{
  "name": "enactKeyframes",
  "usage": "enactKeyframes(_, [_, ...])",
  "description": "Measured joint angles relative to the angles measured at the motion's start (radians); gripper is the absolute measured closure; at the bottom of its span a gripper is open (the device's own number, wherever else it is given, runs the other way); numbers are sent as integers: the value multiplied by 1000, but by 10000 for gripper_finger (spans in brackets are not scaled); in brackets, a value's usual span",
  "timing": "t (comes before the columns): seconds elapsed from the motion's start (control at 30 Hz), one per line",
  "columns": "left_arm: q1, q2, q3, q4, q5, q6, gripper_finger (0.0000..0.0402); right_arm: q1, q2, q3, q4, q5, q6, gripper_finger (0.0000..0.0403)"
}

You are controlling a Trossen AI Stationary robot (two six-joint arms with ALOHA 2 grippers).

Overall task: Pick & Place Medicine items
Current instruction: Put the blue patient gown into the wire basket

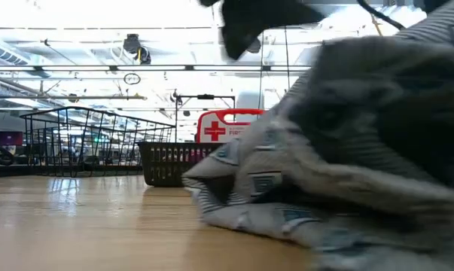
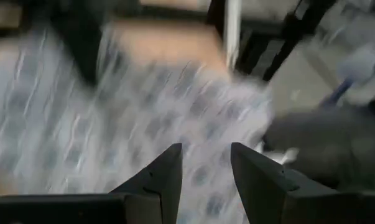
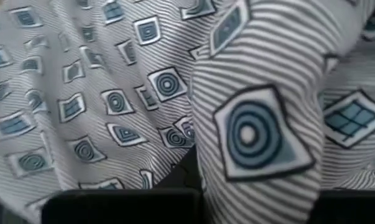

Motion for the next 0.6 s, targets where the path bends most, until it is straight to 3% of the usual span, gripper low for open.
enactKeyframes(0.23, [29, 108, 1, 255, 10, 17, 256, 0, 103, -18, 46, 53, 29, 400])
enactKeyframes(0.4, [52, 204, 1, 392, 11, -62, 256, 0, 199, -14, 105, 49, 52, 400])
enactKeyframes(0.6, [59, 291, 2, 438, 70, -148, 256, 5, 213, -15, 168, 11, -27, 391])
